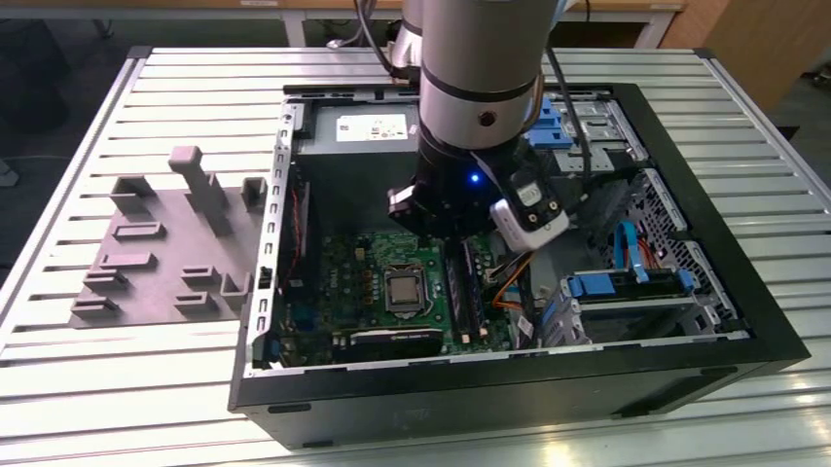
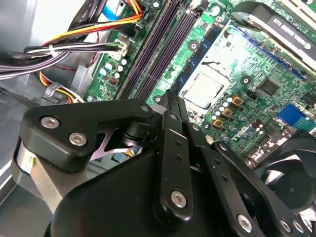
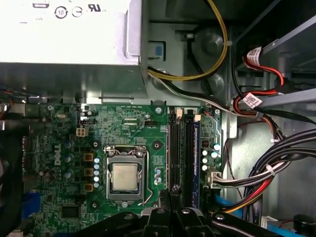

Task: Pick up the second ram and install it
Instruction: 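Insert the second ram into the second slot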

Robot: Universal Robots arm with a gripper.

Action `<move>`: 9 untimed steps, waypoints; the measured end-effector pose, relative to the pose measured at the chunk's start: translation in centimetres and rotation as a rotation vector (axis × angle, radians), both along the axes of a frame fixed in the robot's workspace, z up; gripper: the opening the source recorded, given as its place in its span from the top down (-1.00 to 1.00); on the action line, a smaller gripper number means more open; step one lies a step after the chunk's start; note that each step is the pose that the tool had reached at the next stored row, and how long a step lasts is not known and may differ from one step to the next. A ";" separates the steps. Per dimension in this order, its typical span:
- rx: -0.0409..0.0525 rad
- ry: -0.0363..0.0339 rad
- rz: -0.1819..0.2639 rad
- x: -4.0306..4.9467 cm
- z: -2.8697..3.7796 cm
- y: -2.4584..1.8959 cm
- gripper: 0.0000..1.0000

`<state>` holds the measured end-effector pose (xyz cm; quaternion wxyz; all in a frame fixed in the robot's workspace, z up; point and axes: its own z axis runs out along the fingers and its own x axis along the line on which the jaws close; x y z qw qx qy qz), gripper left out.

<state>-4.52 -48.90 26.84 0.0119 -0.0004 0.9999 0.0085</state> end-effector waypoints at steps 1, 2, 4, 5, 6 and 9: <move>0.0000 0.0000 -0.002 0.01 -0.08 -0.02 0.77; 0.0000 0.0000 -0.003 0.02 -0.16 -0.03 0.77; 0.0000 0.0000 -0.007 0.04 -0.28 -0.06 0.77; -0.0001 0.0000 -0.008 0.06 -0.33 -0.07 0.77; 0.0000 0.0000 -0.010 0.07 -0.38 -0.08 0.77; 0.0000 0.0000 -0.014 0.12 -0.54 -0.10 0.77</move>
